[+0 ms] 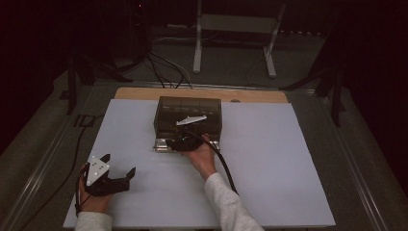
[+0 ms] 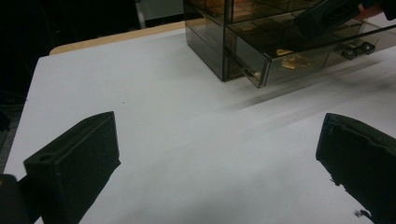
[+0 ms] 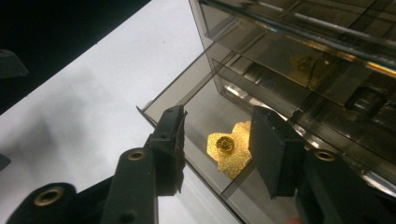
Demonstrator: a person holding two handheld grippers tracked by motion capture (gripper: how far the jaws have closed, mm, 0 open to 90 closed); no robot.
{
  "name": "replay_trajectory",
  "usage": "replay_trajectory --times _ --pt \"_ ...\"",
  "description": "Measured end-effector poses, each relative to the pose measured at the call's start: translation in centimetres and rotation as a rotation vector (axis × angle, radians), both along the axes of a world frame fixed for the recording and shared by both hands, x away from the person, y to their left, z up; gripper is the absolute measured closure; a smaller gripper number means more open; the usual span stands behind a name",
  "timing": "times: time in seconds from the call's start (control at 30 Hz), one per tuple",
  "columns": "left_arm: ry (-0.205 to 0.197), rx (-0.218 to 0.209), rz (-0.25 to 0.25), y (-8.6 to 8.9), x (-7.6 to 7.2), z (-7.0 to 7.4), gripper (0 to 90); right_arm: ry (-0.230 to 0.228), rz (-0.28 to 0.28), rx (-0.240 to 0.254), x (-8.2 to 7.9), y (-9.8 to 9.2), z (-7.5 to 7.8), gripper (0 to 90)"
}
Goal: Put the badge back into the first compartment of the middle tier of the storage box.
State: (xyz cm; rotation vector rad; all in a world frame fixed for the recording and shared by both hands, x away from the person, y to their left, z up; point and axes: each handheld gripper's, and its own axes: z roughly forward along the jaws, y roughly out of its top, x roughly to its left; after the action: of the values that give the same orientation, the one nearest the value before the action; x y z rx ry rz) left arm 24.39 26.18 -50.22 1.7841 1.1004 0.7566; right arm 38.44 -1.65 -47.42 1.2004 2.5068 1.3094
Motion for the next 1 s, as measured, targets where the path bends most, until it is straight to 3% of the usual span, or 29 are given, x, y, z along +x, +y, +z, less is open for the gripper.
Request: replay_trajectory --times 0.57,0.83,1.0 --pt "0.001 0.002 -0.001 0.0 0.0 0.0 0.6 -0.019 -0.051 0.041 -0.1 -1.9 0.9 39.3" --pt "0.004 0.004 -0.002 0.0 0.0 0.0 0.6 -0.006 -0.095 0.091 -0.3 -3.4 1.0 23.8" --pt "0.002 0.001 -0.001 0.0 0.0 0.0 0.6 -0.021 -0.105 0.078 -0.6 -3.8 1.3 13.0"
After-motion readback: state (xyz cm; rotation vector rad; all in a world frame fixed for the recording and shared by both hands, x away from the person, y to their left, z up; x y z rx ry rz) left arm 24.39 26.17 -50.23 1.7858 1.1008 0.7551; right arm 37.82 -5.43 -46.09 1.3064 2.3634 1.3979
